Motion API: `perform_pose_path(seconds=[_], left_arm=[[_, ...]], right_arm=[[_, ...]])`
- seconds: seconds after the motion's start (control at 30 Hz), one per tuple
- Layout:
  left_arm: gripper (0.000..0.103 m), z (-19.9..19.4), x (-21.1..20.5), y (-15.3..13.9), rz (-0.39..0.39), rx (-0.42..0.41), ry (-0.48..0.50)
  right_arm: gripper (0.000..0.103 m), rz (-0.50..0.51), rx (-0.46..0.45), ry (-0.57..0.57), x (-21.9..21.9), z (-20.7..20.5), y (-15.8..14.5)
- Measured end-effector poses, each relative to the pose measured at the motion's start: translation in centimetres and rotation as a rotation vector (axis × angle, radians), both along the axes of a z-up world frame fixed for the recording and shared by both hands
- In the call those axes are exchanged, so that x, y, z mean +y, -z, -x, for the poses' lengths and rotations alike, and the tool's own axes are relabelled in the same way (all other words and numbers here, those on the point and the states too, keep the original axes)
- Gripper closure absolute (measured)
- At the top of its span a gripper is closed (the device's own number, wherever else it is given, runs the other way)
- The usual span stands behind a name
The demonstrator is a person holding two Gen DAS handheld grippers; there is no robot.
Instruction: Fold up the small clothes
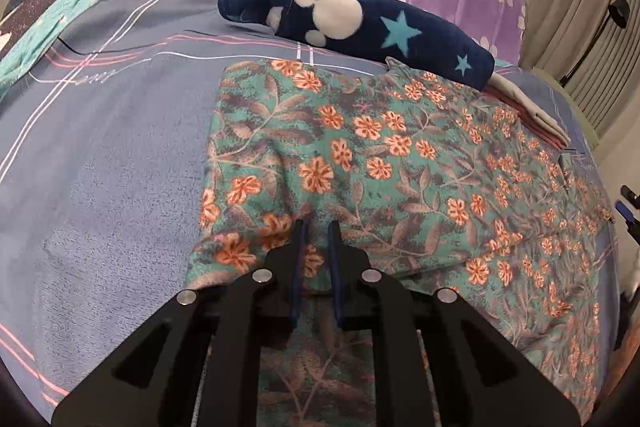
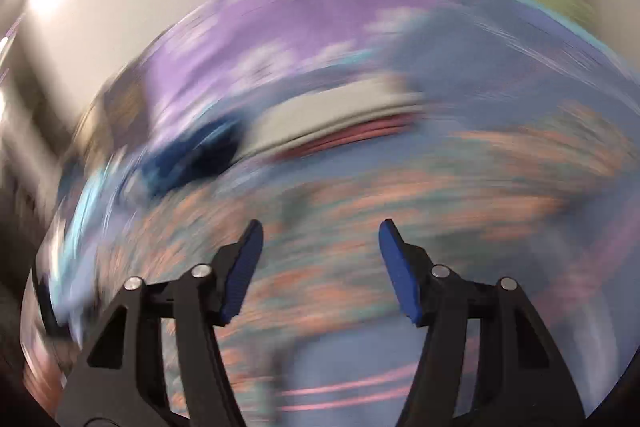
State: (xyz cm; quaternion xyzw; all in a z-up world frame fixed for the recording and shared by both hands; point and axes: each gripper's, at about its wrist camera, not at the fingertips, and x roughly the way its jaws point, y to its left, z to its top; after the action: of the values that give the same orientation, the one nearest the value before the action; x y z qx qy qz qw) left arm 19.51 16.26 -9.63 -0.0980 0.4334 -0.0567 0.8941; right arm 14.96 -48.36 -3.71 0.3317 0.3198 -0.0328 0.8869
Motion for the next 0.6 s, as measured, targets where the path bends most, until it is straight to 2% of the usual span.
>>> perform_pose_path(seconds=[0.07,0.1,0.17,0.2,0.27,0.3,0.37,0.4,0.43,0.5,0.57,0.6], left_arm=[[0.09,0.0,-0.1,-0.1,-0.025,-0.005,0.001],[0.09,-0.2,-0.4,0.0,-0.041,-0.006,0.002],[0.09,0.1,-1.3,-0.3,-0.06,-0.008,0.001],[0.09,0.1,-1.3,-0.3,-0.068,-0.009,0.001],[0.09,0.2,-1.5,-0.3,-0.077,-0.011,0.0],[0.09,0.2,-1.5,-0.3,-0.079,-0.012,0.0],[0.09,0.2,-1.5,-0.3,-0.078,-0.012,0.0],[0.09,0.2,-1.5,-0.3,-0.077,-0.013,0.0],[0.09,0.2,-1.5,-0.3,-0.077,-0.014,0.0],[0.09,0.3,-1.5,-0.3,-0.077,-0.017,-0.001],[0.09,0.3,-1.6,-0.3,-0.082,-0.019,-0.002],[0.09,0.3,-1.6,-0.3,-0.085,-0.02,-0.002]], right_arm=[[0.053,-0.244,0.028,0.191,-7.5,2.5,2.9],[0.053,-0.289,0.031,0.237,-9.2,3.2,3.8],[0.053,-0.341,0.036,0.333,-12.4,4.7,5.6],[0.054,-0.355,0.027,0.347,-13.1,4.8,6.0],[0.049,-0.417,-0.025,0.353,-14.3,4.6,6.6],[0.044,-0.427,-0.044,0.358,-14.6,4.1,6.6],[0.044,-0.396,-0.042,0.38,-14.9,3.0,6.4],[0.051,-0.382,-0.035,0.393,-15.0,2.6,6.3],[0.074,-0.37,-0.017,0.4,-15.1,2.0,6.2],[0.097,-0.419,-0.003,0.379,-14.4,0.7,6.2],[0.097,-0.401,-0.04,0.348,-13.4,0.3,4.8],[0.097,-0.36,-0.07,0.286,-11.3,-0.5,3.2]])
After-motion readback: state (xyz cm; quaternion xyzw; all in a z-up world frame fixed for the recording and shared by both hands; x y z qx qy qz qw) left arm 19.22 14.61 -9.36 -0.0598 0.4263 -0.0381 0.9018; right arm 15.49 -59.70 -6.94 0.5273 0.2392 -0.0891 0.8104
